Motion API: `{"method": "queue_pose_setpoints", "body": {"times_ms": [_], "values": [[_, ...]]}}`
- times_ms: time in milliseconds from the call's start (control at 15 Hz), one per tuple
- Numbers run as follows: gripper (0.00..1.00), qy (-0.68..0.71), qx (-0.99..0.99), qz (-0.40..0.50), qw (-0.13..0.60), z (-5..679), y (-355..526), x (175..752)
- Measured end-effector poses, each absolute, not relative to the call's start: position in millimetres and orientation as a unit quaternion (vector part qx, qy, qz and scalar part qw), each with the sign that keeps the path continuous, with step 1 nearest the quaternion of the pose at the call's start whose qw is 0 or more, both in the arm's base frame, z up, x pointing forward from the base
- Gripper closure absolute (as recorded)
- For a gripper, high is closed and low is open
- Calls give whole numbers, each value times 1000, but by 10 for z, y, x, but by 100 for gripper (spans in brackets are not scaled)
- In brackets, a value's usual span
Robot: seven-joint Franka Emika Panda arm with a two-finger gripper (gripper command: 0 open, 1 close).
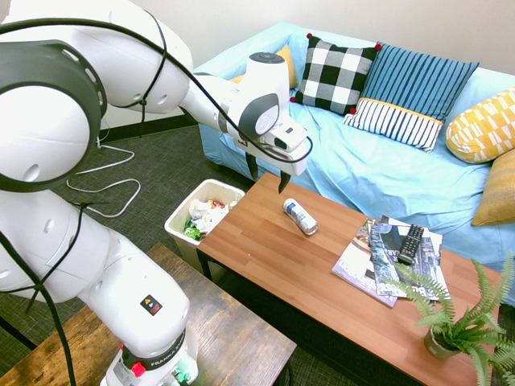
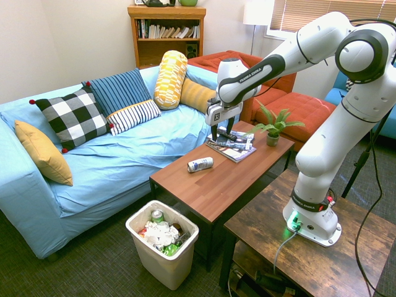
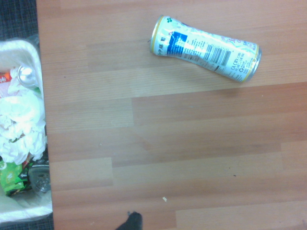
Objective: Throw the can in the trash bin
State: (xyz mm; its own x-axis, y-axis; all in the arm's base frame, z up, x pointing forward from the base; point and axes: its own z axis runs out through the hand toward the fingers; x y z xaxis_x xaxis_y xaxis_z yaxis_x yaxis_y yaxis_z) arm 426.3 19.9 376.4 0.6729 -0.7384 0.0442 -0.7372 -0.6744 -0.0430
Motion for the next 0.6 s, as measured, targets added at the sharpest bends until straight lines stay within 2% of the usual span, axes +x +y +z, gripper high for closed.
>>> {"method": "queue_pose_setpoints", "body": {"times_ms": [400,600], "values": [[0,368,-927,-60,-25,3760,178,4468],[0,344,-936,-76,-21,3518,-9,4708]]}}
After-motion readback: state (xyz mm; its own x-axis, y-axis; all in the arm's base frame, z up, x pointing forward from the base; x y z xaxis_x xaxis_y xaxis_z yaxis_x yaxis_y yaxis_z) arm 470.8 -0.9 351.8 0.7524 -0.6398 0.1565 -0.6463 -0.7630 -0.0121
